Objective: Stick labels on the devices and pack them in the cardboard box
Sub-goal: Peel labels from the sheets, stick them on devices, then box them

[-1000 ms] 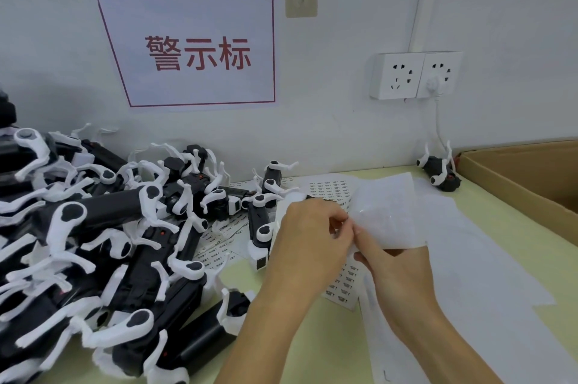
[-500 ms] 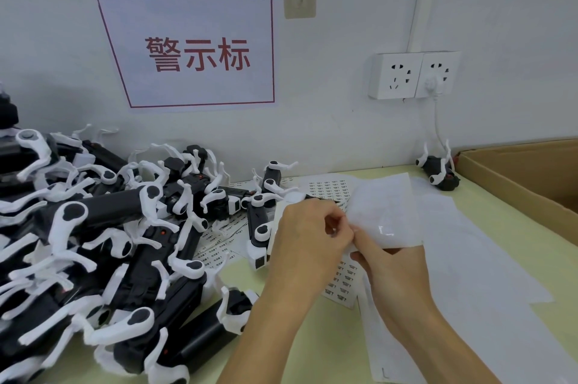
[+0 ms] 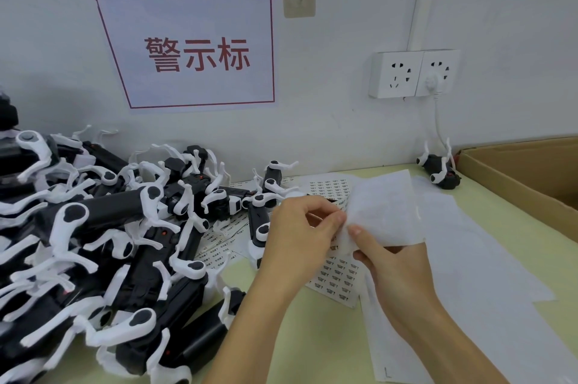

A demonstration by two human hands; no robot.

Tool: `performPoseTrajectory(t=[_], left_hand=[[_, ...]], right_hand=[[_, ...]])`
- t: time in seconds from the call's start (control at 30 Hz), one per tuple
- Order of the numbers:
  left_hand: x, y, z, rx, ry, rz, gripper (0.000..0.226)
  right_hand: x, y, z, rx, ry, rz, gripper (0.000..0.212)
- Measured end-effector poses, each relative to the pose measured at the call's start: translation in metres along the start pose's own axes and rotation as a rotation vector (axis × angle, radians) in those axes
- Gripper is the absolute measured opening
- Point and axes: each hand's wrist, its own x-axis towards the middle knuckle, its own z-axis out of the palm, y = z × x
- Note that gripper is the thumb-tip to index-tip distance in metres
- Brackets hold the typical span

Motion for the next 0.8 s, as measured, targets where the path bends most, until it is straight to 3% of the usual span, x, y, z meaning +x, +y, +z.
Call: performPoseTrajectory(t=[0.33, 0.4, 0.5, 0.6, 0.8], left_hand=[[-0.006, 0.004, 0.015, 0.260, 0.120, 0.030, 0.016], [-0.006, 0.005, 0.017, 0.168, 0.150, -0.033, 0.017], [-0.004, 0.006, 0.016, -0.114, 0.131, -0.226, 0.016], [-0.003, 0.005, 0.013, -0.292, 0.114, -0.376, 0.018], [0.000, 0.004, 0.004, -0.507, 0.125, -0.462, 0.014]], right_hand=[[-0.003, -0.001, 0.002, -0.018, -0.006, -0.007, 0.011], [-0.003, 0.001, 0.002, -0.017, 0.024, 0.027, 0.005], [0.000, 0.004, 0.001, -0.001, 0.082, 0.099, 0.020], [0.000, 0.002, 0.002, 0.044, 0.110, 0.140, 0.018], [0.005, -0.008, -0.003, 0.235, 0.157, 0.206, 0.010]])
